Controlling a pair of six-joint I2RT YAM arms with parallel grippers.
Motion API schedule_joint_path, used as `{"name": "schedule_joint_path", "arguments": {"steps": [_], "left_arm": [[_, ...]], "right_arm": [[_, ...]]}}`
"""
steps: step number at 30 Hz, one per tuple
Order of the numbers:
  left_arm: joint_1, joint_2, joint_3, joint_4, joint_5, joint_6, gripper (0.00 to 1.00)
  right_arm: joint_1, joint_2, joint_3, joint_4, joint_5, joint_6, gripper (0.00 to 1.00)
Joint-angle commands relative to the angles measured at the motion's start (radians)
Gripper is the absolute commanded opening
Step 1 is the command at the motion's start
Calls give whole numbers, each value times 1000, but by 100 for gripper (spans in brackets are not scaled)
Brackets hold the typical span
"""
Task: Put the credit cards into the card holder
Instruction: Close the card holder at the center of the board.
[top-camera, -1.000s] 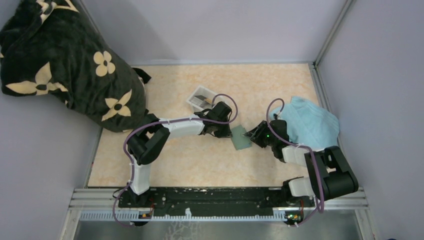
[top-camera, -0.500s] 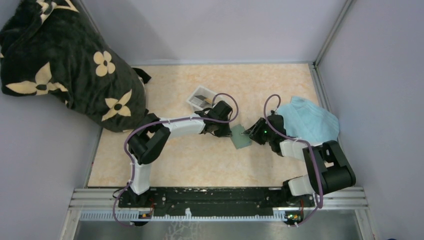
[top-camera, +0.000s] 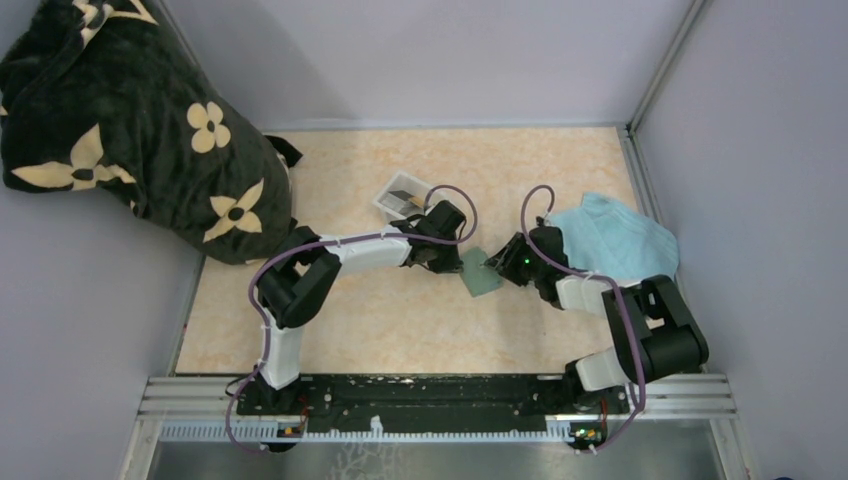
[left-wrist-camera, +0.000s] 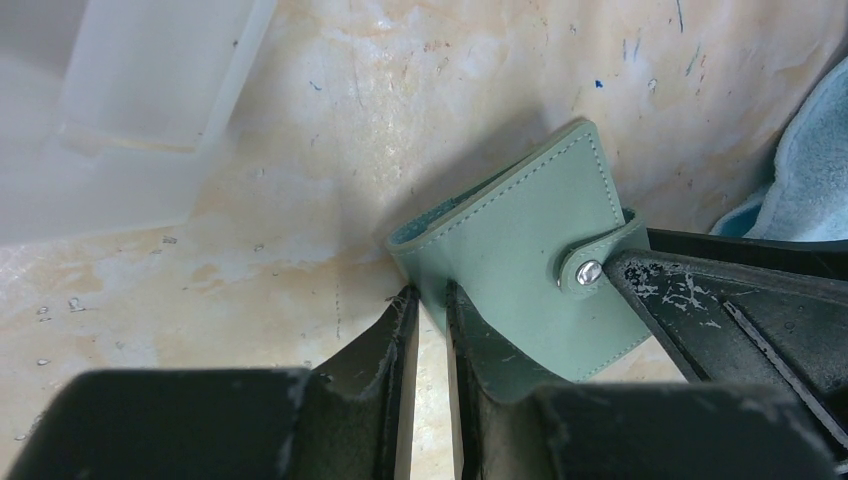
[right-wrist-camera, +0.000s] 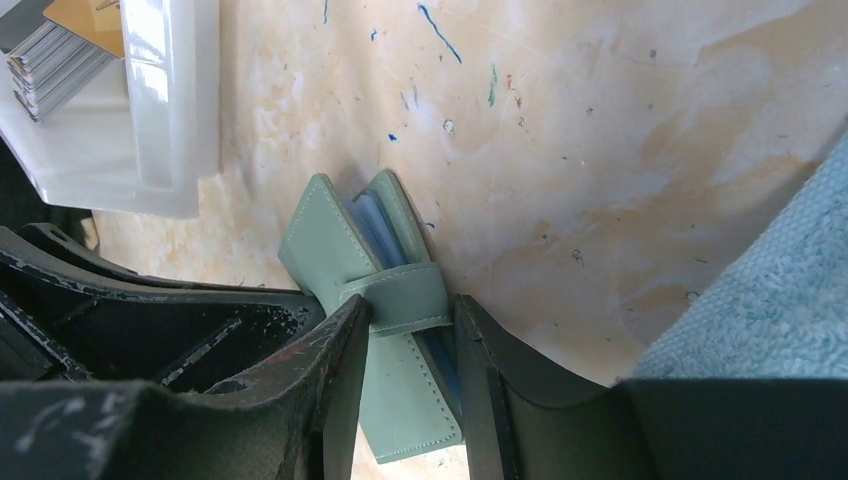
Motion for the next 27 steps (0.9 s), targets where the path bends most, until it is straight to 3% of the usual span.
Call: {"name": "schedule_joint_path", "arguments": {"steps": [1, 19, 27], "left_arm": [[-16, 86, -9, -69, -12, 26, 22], [-16, 98, -7, -87, -22, 38, 22], [-12, 97, 1, -96, -58, 82, 22]], "right_arm": [[50, 75, -27, -144, -59, -50, 38], [50, 157, -4, -48, -148, -71, 39], [23, 99, -47, -65, -153, -87, 40]]}}
